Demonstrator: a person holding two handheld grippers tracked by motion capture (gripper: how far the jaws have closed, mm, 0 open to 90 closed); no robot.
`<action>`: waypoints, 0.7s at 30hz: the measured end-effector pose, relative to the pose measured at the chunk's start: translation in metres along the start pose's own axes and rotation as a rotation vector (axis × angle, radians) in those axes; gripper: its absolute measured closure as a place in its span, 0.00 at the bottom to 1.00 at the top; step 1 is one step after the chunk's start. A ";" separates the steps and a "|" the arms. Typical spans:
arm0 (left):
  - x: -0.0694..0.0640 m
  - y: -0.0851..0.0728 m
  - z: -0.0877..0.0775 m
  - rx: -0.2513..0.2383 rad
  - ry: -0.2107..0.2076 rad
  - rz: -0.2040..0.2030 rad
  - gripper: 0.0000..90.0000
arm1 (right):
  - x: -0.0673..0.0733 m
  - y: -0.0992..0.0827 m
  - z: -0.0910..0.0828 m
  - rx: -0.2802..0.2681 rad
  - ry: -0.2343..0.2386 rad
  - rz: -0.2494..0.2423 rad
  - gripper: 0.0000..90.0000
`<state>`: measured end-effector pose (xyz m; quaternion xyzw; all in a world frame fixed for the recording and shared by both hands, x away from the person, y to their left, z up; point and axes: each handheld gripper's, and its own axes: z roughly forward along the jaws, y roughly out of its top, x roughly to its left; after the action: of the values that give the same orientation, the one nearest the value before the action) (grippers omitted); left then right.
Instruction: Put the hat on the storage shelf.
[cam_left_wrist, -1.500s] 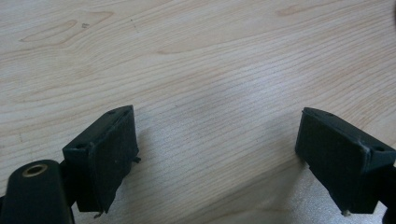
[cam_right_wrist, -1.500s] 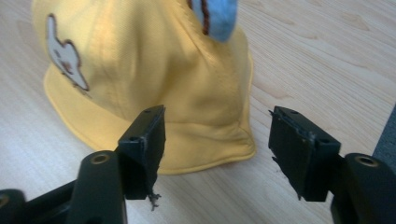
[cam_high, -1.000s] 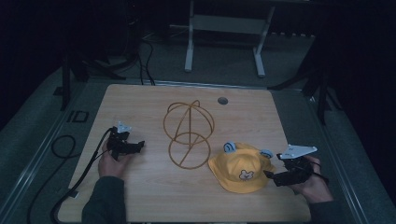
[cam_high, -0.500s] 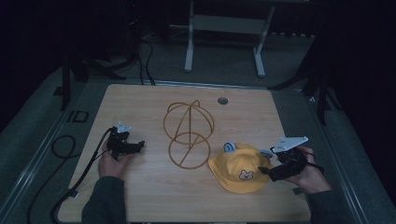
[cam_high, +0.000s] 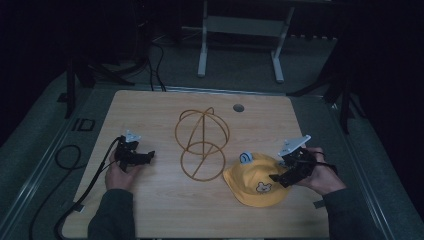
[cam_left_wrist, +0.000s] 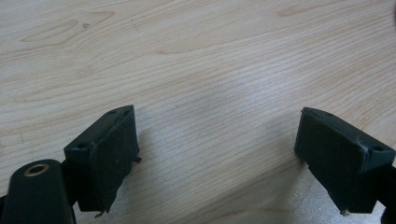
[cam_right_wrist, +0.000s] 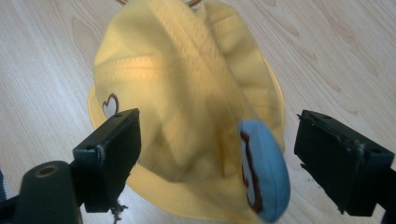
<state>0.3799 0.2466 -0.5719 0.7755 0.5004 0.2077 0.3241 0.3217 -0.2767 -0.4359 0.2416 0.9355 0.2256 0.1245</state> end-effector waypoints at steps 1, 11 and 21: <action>0.000 0.000 0.000 0.000 0.000 0.000 0.15 | 0.000 0.003 0.001 0.007 0.006 -0.006 0.17; 0.000 0.000 0.000 0.000 0.000 0.000 0.15 | -0.003 0.026 0.010 0.089 0.058 -0.071 0.36; 0.000 0.000 0.000 -0.001 0.000 0.000 0.15 | -0.004 0.041 0.016 0.180 0.097 -0.121 0.51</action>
<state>0.3800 0.2467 -0.5719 0.7754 0.5003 0.2079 0.3245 0.3471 -0.2409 -0.4291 0.1839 0.9698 0.1441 0.0704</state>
